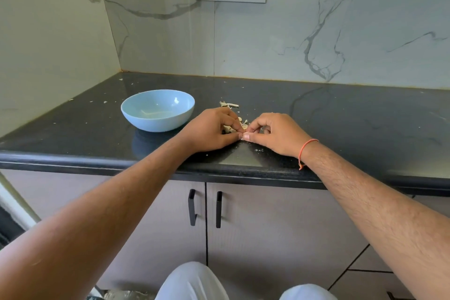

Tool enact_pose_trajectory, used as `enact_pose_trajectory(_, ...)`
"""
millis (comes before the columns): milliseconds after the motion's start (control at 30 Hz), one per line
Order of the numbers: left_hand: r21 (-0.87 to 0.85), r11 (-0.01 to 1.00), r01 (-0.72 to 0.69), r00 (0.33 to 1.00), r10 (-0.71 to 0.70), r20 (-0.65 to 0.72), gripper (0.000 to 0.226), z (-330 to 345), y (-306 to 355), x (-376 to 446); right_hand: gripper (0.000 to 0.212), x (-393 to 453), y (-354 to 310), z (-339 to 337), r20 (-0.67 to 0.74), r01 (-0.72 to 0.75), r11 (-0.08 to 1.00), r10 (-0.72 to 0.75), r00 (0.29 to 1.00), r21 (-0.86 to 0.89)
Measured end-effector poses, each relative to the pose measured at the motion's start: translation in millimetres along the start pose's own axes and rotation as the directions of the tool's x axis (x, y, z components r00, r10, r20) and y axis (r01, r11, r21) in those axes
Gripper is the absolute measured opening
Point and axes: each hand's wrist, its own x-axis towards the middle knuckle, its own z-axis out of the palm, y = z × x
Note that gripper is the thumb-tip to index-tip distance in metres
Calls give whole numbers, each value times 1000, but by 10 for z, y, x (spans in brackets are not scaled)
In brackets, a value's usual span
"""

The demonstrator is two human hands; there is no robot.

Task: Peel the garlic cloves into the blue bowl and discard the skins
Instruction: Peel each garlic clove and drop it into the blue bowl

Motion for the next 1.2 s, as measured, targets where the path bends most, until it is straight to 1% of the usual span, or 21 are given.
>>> enact_pose_trajectory(100, -13, 1000, -5, 1000, 5, 15, 13, -3, -12, -3, 16, -13, 43, 57, -63, 23, 1000, -24, 998, -12)
enact_pose_trajectory(233, -24, 1000, 8, 999, -7, 31, 13, -11, -20, 4, 16, 4, 64, 65, -77, 33, 999, -34, 996, -20)
enact_pose_trajectory(333, -12, 1000, 15, 1000, -15, 9, 10, 3, -23, 12, 16, 10, 82, 76, -79, 27, 1000, -27, 997, -5)
enact_pose_trajectory(433, 37, 998, 51, 999, -50, -17, 8, 30, -13, 25, 16, 15, 92, 78, -85, 8, 1000, -6, 996, 23)
enact_pose_trajectory(533, 65, 993, 103, 993, -99, -60, 9, 11, 9, 37, 13, 12, 100, 44, -157, -9, 996, 23, 987, 87)
enact_pose_trajectory(600, 18, 992, 128, 988, -125, -95, 8, -3, 11, 42, 9, 2, 115, 24, -205, -6, 990, 36, 978, 143)
enact_pose_trajectory(633, -10, 992, 129, 985, -130, -111, 7, -7, 15, 46, 12, -5, 122, 18, -219, 7, 986, 30, 975, 167)
enact_pose_trajectory(700, -58, 991, 120, 984, -127, -125, 8, -13, 29, 58, 25, -15, 139, 15, -229, 27, 978, 22, 973, 207)
enact_pose_trajectory(767, -99, 988, 119, 985, -130, -113, 7, -9, 49, 65, 31, -24, 130, 13, -226, 43, 973, 10, 974, 227)
enact_pose_trajectory(833, -137, 983, 119, 985, -135, -112, 5, 5, 61, 64, 28, -29, 112, 13, -230, 71, 973, -19, 973, 220)
enact_pose_trajectory(967, -207, 972, 108, 979, -140, -146, 8, 6, 67, 43, 16, -36, 83, 18, -232, 114, 973, -66, 970, 200)
enact_pose_trajectory(1100, -257, 962, 94, 982, -133, -137, 13, -27, 73, 37, 9, -22, 53, 15, -228, 105, 968, -51, 972, 227)
enact_pose_trajectory(1200, -277, 957, 87, 980, -131, -148, 13, -38, 92, 25, 8, -18, 37, 12, -241, 107, 965, -47, 969, 241)
